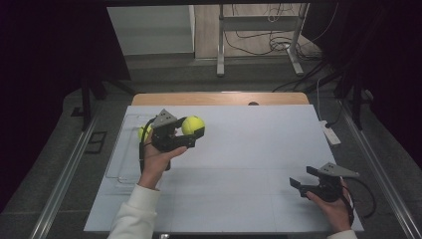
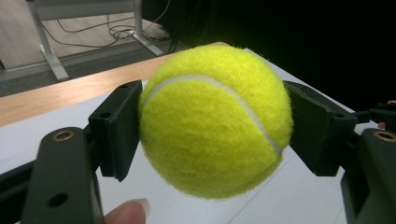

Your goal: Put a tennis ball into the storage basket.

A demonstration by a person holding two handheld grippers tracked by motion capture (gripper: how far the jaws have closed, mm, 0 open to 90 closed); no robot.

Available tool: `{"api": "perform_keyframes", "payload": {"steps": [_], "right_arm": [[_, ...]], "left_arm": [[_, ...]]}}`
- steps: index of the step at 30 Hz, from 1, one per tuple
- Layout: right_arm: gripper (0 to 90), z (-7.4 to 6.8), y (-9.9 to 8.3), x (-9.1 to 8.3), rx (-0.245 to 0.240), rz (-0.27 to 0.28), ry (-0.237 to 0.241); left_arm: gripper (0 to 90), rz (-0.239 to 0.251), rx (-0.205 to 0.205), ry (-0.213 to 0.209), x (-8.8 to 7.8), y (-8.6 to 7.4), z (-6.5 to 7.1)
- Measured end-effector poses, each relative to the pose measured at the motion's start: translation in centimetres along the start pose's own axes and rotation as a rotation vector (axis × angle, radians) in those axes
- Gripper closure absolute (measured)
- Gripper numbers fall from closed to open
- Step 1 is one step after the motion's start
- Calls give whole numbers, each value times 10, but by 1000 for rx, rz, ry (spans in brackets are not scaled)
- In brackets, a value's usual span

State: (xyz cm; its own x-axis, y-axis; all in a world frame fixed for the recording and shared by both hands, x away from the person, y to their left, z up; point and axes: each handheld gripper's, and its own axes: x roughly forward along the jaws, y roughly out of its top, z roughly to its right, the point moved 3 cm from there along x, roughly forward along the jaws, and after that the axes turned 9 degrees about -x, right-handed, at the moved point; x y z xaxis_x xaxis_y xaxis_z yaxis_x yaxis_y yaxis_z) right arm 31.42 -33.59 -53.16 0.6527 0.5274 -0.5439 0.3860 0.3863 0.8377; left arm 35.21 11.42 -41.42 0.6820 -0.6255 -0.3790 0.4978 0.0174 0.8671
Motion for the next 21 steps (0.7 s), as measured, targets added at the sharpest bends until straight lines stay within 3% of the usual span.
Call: {"api": "perform_keyframes", "payload": {"steps": [21], "right_arm": [[142, 0, 0, 0, 0, 1, -2]], "left_arm": [[260, 31, -18, 69, -13, 4, -17]]}}
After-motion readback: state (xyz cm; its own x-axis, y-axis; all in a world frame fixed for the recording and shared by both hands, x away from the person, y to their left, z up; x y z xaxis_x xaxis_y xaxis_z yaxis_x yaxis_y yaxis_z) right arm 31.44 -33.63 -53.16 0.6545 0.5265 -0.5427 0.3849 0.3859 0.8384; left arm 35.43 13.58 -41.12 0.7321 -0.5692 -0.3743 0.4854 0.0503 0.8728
